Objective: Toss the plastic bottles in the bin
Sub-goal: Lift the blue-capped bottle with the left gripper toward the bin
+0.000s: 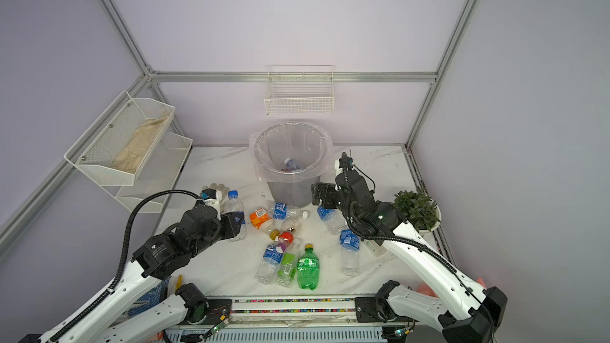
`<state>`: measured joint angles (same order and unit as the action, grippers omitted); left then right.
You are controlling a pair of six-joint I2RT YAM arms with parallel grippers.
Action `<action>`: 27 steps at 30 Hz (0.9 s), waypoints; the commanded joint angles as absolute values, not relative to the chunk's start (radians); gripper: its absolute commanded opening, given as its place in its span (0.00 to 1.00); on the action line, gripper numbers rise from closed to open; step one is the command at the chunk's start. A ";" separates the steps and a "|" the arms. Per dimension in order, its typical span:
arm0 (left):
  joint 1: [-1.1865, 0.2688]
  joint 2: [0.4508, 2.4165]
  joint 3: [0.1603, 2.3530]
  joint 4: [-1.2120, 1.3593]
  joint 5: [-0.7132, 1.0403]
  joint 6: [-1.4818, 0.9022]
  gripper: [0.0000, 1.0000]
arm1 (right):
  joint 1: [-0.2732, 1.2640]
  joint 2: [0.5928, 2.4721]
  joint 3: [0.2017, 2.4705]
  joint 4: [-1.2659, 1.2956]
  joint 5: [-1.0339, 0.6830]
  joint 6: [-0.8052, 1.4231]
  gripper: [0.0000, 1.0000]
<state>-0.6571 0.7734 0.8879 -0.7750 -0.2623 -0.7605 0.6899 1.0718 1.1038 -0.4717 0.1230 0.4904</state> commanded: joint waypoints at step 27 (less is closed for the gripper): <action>-0.664 0.918 1.359 -0.645 -0.249 -0.499 0.43 | 0.690 1.004 1.043 -0.469 0.126 0.530 0.97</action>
